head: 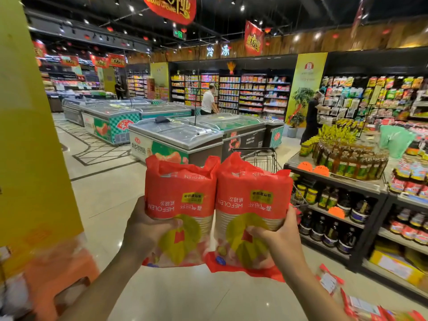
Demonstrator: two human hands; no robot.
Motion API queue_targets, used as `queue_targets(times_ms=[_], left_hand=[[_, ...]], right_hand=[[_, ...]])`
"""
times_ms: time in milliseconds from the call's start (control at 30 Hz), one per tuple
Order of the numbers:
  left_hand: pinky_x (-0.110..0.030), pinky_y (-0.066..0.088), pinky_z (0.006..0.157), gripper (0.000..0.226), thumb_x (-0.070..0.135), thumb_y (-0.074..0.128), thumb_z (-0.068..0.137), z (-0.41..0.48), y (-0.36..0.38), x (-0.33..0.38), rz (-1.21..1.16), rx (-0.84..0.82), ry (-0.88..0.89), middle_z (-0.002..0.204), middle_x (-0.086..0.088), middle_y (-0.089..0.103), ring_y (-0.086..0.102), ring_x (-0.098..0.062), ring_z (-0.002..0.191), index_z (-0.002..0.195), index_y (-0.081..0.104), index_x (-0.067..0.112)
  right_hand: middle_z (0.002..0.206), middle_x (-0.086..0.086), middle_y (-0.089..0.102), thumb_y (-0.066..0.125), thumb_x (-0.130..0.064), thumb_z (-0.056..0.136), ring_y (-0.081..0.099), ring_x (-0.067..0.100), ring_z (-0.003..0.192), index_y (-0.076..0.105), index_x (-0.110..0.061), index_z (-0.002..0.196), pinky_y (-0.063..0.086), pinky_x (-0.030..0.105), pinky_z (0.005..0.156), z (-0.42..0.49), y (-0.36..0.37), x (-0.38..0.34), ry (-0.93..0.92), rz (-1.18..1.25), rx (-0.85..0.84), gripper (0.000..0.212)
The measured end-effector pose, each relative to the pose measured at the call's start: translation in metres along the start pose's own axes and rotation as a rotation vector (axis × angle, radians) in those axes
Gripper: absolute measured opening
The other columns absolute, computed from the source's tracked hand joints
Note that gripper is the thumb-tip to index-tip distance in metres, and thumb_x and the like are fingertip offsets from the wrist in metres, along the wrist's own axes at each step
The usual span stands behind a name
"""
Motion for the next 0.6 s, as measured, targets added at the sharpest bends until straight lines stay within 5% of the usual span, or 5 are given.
queue_targets(times_ms=[233, 433, 600], left_hand=[[-0.05, 0.06, 0.087, 0.089, 0.044, 0.092, 0.039, 0.077, 0.007, -0.026, 0.015, 0.013, -0.04, 0.108, 0.006, 0.073, 0.072, -0.02, 0.097, 0.119, 0.055, 0.033], [-0.053, 0.06, 0.087, 0.09, 0.034, 0.092, 0.042, 0.184, 0.03, -0.041, 0.039, 0.021, -0.052, 0.11, 0.002, 0.073, 0.073, -0.024, 0.096, 0.124, 0.056, 0.025], [-0.052, 0.06, 0.088, 0.091, 0.034, 0.091, 0.042, 0.284, 0.057, -0.041, 0.076, 0.034, -0.028, 0.11, 0.001, 0.072, 0.072, -0.023, 0.097, 0.125, 0.055, 0.024]], right_hand=[[0.112, -0.007, 0.069, 0.094, -0.009, 0.061, 0.069, 0.016, 0.102, 0.046, -0.029, 0.131, 0.06, 0.047, 0.088, 0.071, 0.052, 0.024, 0.002, -0.005, -0.013, 0.087], [0.11, -0.012, 0.067, 0.092, -0.011, 0.065, 0.067, 0.01, 0.099, 0.045, -0.032, 0.129, 0.056, 0.027, 0.074, 0.17, 0.107, 0.052, -0.015, 0.022, -0.008, 0.083], [0.11, -0.017, 0.063, 0.092, -0.012, 0.067, 0.064, 0.006, 0.099, 0.041, -0.034, 0.132, 0.056, 0.032, 0.08, 0.271, 0.15, 0.062, -0.027, 0.035, -0.015, 0.086]])
Point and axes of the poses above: each hand's wrist, its own z-axis towards the middle knuckle, its own y-axis out of the palm, x = y × z, the point moved 5 cm from there along z, towards the middle knuckle
